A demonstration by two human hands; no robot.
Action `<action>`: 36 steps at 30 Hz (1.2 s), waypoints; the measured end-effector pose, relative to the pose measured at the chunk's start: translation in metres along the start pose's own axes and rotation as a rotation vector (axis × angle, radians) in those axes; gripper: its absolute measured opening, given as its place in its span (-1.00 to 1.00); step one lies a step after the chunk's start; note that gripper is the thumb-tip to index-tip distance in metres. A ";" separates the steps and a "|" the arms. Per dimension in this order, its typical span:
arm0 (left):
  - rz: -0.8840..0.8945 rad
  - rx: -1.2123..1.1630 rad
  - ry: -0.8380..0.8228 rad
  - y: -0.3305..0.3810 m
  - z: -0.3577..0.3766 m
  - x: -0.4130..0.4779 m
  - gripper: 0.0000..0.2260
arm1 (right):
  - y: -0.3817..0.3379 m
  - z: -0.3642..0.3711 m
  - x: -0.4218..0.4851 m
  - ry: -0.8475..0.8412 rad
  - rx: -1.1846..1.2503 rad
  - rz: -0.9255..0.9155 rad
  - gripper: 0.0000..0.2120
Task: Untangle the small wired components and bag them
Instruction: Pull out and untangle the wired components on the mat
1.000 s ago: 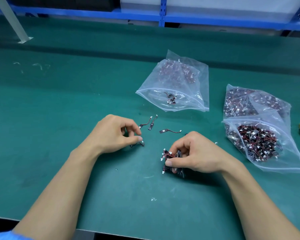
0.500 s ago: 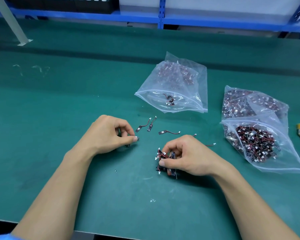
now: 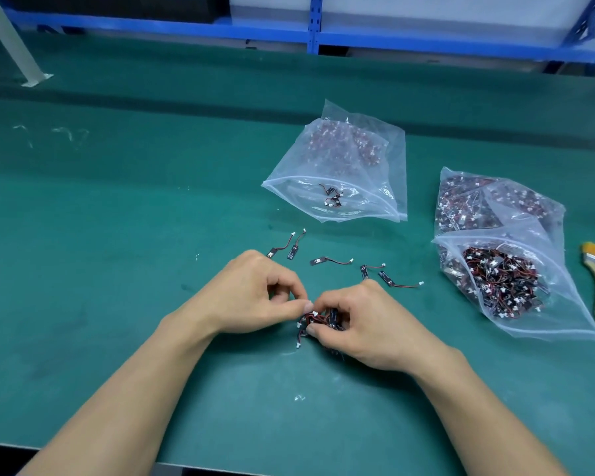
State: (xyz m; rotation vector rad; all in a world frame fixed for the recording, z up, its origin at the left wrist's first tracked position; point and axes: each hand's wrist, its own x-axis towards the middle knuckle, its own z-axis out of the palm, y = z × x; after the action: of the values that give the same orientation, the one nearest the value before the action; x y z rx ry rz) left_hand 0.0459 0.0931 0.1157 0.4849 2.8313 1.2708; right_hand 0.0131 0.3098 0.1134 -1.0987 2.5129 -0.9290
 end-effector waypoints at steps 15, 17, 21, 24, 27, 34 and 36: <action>-0.092 -0.097 0.230 -0.005 -0.005 0.003 -0.89 | 0.007 -0.003 0.003 0.007 0.208 0.055 -0.89; -0.112 -0.102 0.269 -0.006 -0.006 0.004 -0.89 | 0.007 -0.004 0.003 -0.009 0.209 0.077 -0.91; -0.145 -0.122 0.326 -0.010 -0.009 0.004 -0.87 | 0.009 -0.006 0.003 -0.036 0.193 0.087 -0.88; -0.163 -0.078 0.329 -0.013 -0.011 0.003 -0.87 | 0.010 -0.009 0.002 -0.049 0.221 0.121 -0.88; -0.176 -0.035 0.322 -0.017 -0.014 0.002 -0.87 | 0.010 -0.011 0.003 -0.047 0.209 0.131 -0.86; -0.214 0.167 0.229 -0.019 -0.012 0.001 -0.80 | 0.011 -0.011 0.003 -0.038 0.224 0.151 -0.83; -0.215 0.177 0.227 -0.020 -0.013 0.002 -0.78 | 0.011 -0.011 0.003 -0.034 0.220 0.153 -0.82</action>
State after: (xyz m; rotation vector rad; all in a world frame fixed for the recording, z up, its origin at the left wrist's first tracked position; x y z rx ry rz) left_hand 0.0369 0.0717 0.1096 0.0329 3.0934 1.1073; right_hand -0.0005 0.3184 0.1145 -0.8359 2.3601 -1.1010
